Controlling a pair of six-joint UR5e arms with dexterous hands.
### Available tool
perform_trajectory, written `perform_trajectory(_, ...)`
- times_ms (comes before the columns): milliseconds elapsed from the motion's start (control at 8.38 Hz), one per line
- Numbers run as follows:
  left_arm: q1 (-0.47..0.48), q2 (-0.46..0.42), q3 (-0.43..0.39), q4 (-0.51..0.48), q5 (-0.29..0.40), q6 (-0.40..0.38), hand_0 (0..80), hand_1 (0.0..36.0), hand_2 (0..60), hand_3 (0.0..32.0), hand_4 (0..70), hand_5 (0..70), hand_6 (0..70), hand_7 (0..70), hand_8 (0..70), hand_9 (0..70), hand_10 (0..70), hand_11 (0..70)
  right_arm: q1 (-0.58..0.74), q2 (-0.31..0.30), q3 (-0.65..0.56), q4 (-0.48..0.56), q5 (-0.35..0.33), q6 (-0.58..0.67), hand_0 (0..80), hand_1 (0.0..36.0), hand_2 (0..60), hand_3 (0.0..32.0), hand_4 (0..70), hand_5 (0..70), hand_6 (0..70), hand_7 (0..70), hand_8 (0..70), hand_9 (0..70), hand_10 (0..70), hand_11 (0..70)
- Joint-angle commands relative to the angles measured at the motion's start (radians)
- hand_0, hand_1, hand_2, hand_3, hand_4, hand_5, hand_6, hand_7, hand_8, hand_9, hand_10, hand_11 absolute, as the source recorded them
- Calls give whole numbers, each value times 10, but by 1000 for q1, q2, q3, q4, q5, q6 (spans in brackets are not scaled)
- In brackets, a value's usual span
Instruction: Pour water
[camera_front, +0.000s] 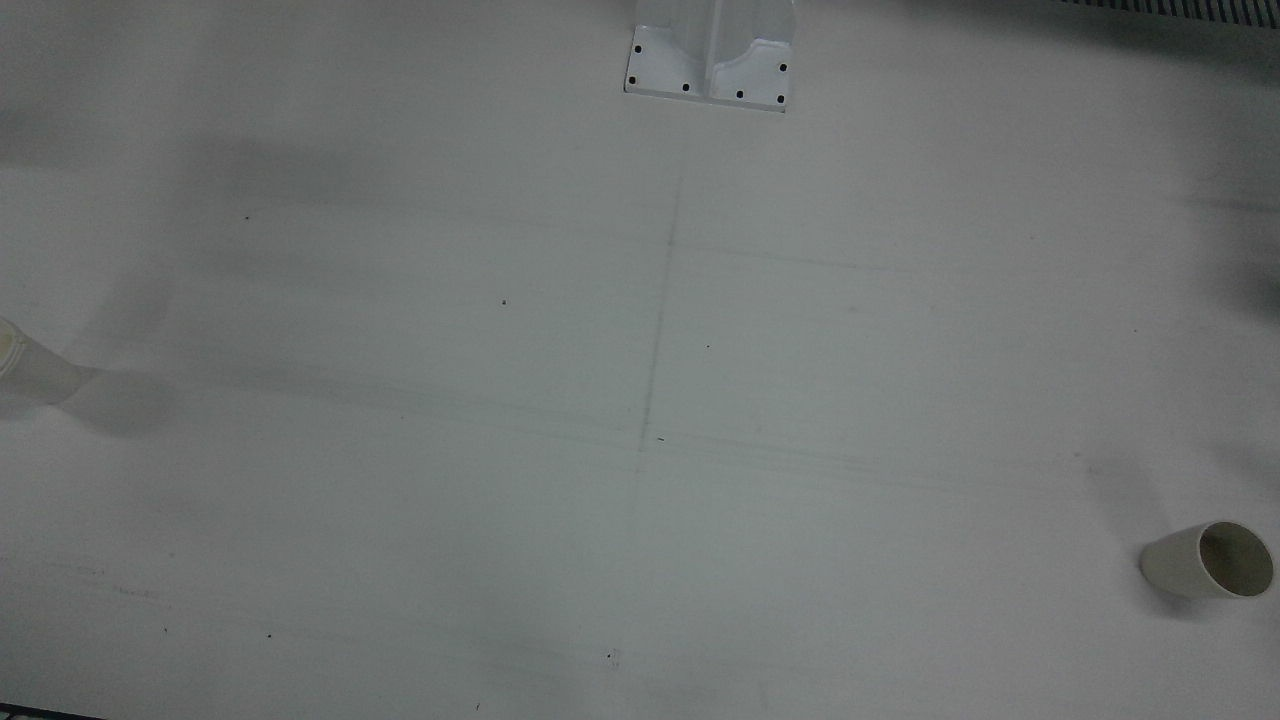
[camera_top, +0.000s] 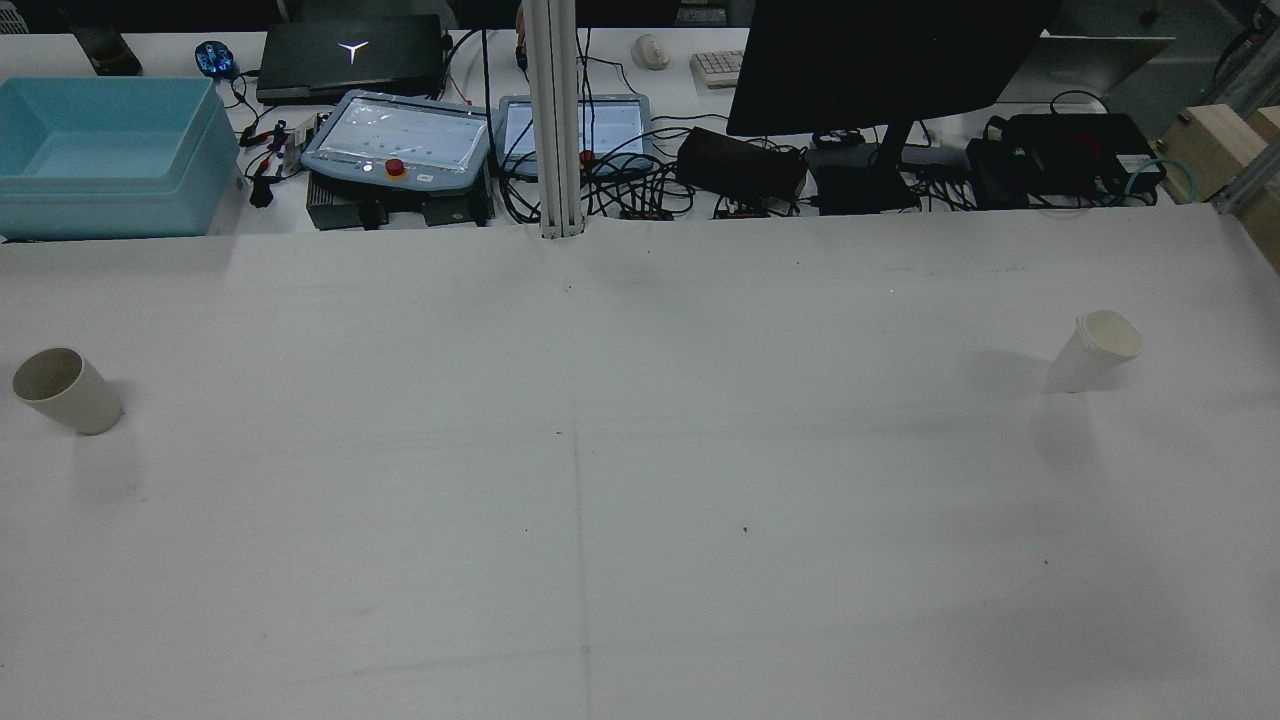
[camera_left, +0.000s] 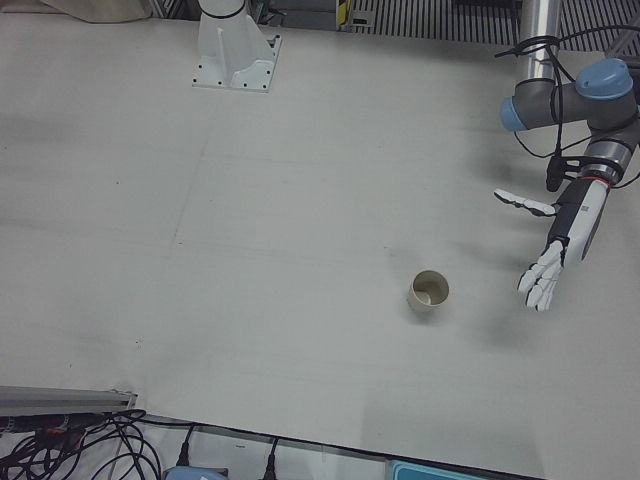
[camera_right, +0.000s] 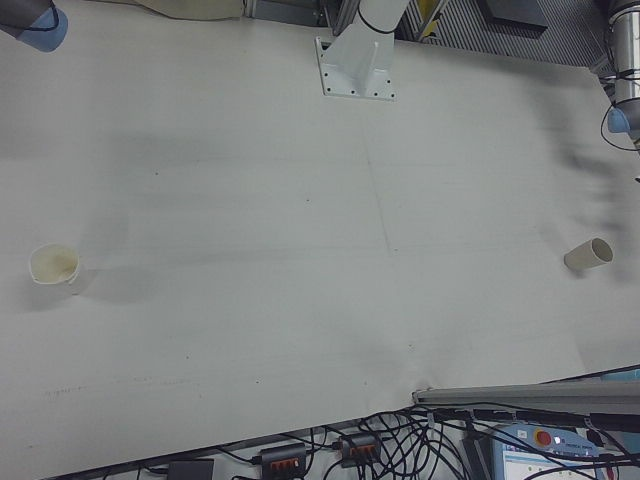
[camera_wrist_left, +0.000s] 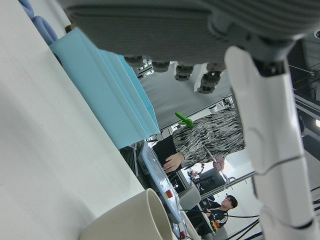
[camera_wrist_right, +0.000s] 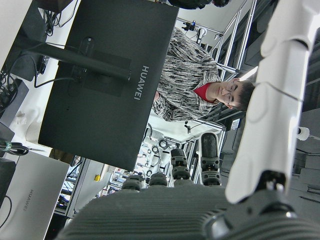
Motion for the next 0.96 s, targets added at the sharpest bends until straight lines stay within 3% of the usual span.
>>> perform_trajectory(0, 110, -35, 118, -86, -149, 37, 574, 80, 0, 0, 185, 0, 31, 50, 19, 0, 9, 31, -67, 11, 1, -4, 68, 0, 570, 186, 0, 0, 0, 470, 93, 143, 27, 14, 0, 23)
perform_trajectory(119, 132, -70, 152, -88, -155, 37, 571, 86, 0, 0, 201, 0, 38, 57, 20, 0, 17, 43, -75, 10, 1, -6, 70, 0, 571, 188, 0, 0, 0, 471, 97, 150, 29, 16, 0, 16)
perform_trajectory(478, 208, -155, 205, -59, -205, 37, 547, 50, 0, 0, 187, 0, 36, 51, 24, 0, 12, 32, -78, 10, 0, -6, 68, -1, 575, 193, 0, 0, 0, 456, 93, 139, 26, 13, 0, 7)
perform_trajectory(597, 238, -186, 208, -15, -216, 45, 556, 60, 0, 0, 188, 0, 35, 51, 31, 0, 4, 22, -84, 10, 1, -6, 68, -1, 578, 196, 0, 0, 0, 440, 89, 127, 24, 11, 0, 4)
perform_trajectory(836, 294, -213, 215, 2, -245, 66, 612, 116, 0, 0, 181, 0, 34, 63, 39, 0, 1, 22, -89, 10, 0, -4, 70, -1, 581, 200, 0, 0, 0, 450, 86, 123, 26, 10, 0, 6)
